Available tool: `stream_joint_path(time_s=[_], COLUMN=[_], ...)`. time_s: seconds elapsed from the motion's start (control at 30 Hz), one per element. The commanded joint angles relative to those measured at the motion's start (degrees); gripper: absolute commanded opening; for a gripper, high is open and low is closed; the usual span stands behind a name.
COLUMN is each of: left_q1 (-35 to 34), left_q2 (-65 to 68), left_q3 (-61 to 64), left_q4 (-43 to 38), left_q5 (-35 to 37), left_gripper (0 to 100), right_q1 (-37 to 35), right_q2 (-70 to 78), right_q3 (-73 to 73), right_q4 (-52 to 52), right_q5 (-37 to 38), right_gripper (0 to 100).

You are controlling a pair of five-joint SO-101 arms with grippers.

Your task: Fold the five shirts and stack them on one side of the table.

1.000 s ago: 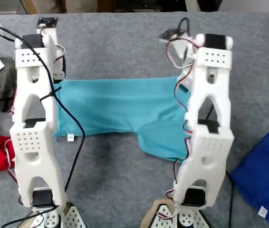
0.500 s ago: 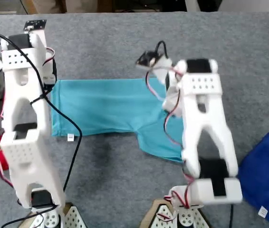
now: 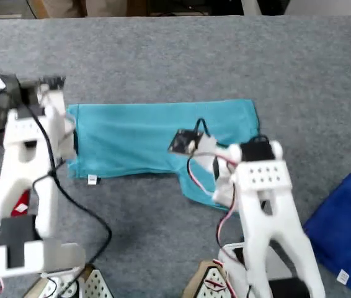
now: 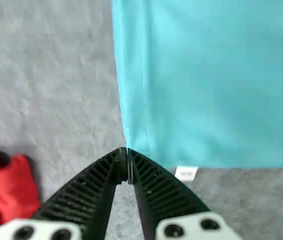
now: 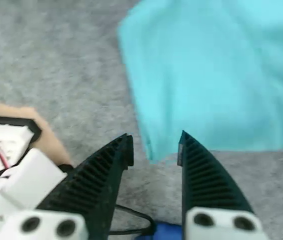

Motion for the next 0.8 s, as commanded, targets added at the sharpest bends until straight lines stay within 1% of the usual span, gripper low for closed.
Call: stream_joint_path(time_s=[0.0, 0.1, 0.27, 0.4, 0.5, 0.6, 0.67, 0.77], left_q1=[-0.97, -1.58, -3.96, -4.75, -4.66, -4.75, -4.75, -4.84], left_q2=[-5.93, -7.60, -8.31, -8.31, -8.31, -8.31, -8.31, -8.31], left_q3=[11.43, 16.44, 20.92, 20.66, 20.57, 20.84, 20.92, 21.01], left_q4=[-6.33, -9.32, -13.19, -13.10, -13.10, -13.10, -13.10, -13.10], left_q5=[-0.09, -0.09, 0.00, 0.09, 2.11, 2.29, 2.29, 2.29], left_gripper=[2, 2, 2, 2, 2, 2, 2, 2], right_q1=[-5.14, -8.84, -9.45, -9.27, -9.27, -8.92, -7.43, -6.90], right_q2=[-5.14, -6.37, -2.51, 4.79, 11.65, 18.77, 22.90, 25.36], right_q3=[5.58, 8.66, 9.54, 9.54, 9.45, 9.80, 8.84, 6.20], right_q4=[-0.97, -3.87, -9.23, -15.47, -20.40, -25.41, -26.55, -25.76], right_q5=[0.53, -1.23, -1.93, -1.85, -1.85, -1.49, -0.44, 0.26], right_gripper=[16.7, 16.8, 22.9, 23.1, 23.1, 23.1, 23.1, 23.1])
